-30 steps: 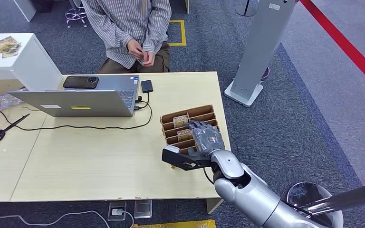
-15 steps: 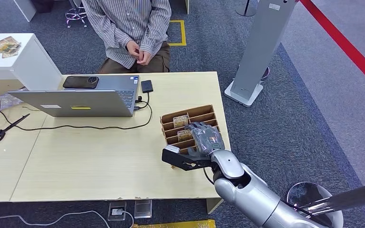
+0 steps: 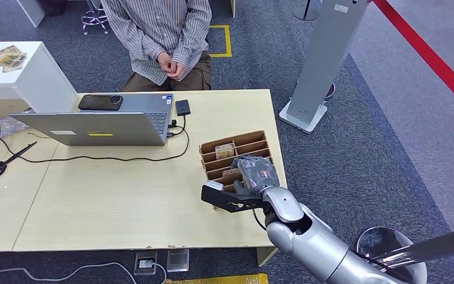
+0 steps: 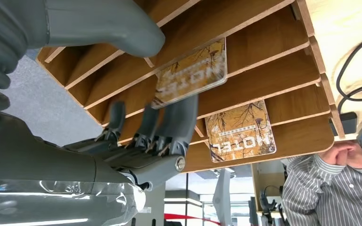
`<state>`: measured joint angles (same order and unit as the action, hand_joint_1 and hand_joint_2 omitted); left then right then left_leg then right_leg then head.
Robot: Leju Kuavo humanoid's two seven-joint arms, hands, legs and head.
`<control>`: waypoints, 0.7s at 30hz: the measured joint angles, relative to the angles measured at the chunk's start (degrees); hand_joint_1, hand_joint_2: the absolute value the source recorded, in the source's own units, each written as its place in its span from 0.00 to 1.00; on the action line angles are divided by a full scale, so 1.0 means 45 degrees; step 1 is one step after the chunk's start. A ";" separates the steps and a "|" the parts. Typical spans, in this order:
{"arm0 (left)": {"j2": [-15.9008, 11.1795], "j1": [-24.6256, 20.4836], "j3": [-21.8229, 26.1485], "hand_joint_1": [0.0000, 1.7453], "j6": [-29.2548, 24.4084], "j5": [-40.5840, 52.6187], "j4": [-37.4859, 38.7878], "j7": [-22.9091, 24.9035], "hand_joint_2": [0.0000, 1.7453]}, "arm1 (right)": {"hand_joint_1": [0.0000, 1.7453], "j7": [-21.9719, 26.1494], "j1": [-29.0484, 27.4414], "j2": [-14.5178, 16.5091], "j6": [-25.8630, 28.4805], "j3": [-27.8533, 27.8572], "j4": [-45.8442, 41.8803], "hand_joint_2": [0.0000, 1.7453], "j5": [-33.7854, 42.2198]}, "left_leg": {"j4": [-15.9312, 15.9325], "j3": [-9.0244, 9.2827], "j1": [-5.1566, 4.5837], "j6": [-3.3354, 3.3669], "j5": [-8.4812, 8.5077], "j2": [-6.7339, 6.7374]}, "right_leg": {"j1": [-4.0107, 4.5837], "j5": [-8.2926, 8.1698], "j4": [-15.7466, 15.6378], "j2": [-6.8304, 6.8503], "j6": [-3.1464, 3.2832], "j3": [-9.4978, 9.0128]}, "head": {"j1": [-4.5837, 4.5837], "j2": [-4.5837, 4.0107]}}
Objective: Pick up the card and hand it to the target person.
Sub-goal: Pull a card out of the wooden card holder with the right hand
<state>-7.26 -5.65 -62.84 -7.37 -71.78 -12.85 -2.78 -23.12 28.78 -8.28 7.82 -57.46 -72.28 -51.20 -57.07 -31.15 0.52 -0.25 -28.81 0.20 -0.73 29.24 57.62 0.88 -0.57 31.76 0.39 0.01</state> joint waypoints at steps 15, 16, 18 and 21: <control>0.0000 0.0000 -0.0005 0.00 -0.0021 0.0001 0.0000 0.0000 0.00 | 0.57 -0.0063 -0.0011 0.0000 0.0047 0.0000 0.0002 1.00 -0.0001 | 0.0000 0.0000 0.0000 0.0000 0.0000 0.0000 | 0.0000 0.0000 0.0000 0.0000 0.0000 0.0002 | 0.0000 -0.0001; 0.0000 0.0000 -0.0005 0.00 -0.0030 0.0001 0.0000 0.0000 0.00 | 0.60 -0.0063 -0.0012 0.0000 0.0067 0.0000 0.0004 1.00 -0.0006 | 0.0000 0.0000 0.0000 0.0000 0.0000 0.0000 | 0.0000 0.0000 0.0000 0.0000 0.0000 0.0002 | -0.0001 -0.0001; 0.0000 0.0000 -0.0005 0.00 -0.0043 0.0001 0.0000 -0.0002 0.00 | 0.69 -0.0058 -0.0013 0.0000 0.0109 0.0000 0.0013 1.00 -0.0015 | 0.0000 -0.0001 0.0000 0.0000 0.0000 0.0000 | 0.0000 0.0000 0.0000 0.0000 0.0000 0.0002 | -0.0001 -0.0001; 0.0000 0.0000 -0.0008 0.00 -0.0041 0.0001 0.0000 -0.0016 0.00 | 0.75 -0.0027 -0.0008 0.0000 0.0164 0.0009 0.0050 1.00 0.0012 | 0.0000 -0.0001 0.0000 0.0000 0.0000 0.0000 | 0.0000 0.0000 0.0000 0.0000 0.0000 0.0002 | 0.0000 -0.0001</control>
<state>-7.26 -5.65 -62.88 -7.55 -71.78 -12.85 -2.85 -23.24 28.74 -8.28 8.56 -57.42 -72.06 -51.14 -57.07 -31.16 0.52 -0.25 -28.81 0.20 -0.73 29.24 57.62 0.88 -0.57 31.77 0.39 0.00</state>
